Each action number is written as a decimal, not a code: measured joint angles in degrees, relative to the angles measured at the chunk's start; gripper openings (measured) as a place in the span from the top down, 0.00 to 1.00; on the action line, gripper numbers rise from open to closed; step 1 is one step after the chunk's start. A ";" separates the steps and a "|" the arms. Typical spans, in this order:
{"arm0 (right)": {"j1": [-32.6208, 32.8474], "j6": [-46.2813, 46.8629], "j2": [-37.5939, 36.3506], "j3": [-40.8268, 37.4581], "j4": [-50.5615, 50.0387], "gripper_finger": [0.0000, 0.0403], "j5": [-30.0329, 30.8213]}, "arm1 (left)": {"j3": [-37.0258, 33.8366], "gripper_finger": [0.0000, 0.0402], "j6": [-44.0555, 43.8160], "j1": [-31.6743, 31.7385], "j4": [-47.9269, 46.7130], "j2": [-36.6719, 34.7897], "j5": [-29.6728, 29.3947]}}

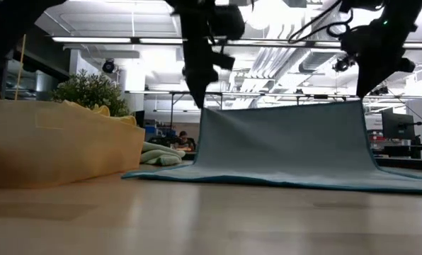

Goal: Fold microfiber towels
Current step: Fold the blue microfiber towel

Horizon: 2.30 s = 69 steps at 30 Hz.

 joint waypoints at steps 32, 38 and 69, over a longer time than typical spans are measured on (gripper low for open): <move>49.61 45.49 14.89 0.00 12.69 1.00 -4.94 | 0.00 1.00 -16.26 -25.94 -12.76 -3.54 8.47; 52.95 48.77 19.23 0.00 14.95 1.00 -5.00 | -4.19 1.00 -18.33 -28.24 -11.13 -3.43 9.74; 53.79 48.58 21.28 0.00 18.27 0.86 -4.93 | -15.89 0.95 -12.25 -29.32 -3.71 -3.43 10.22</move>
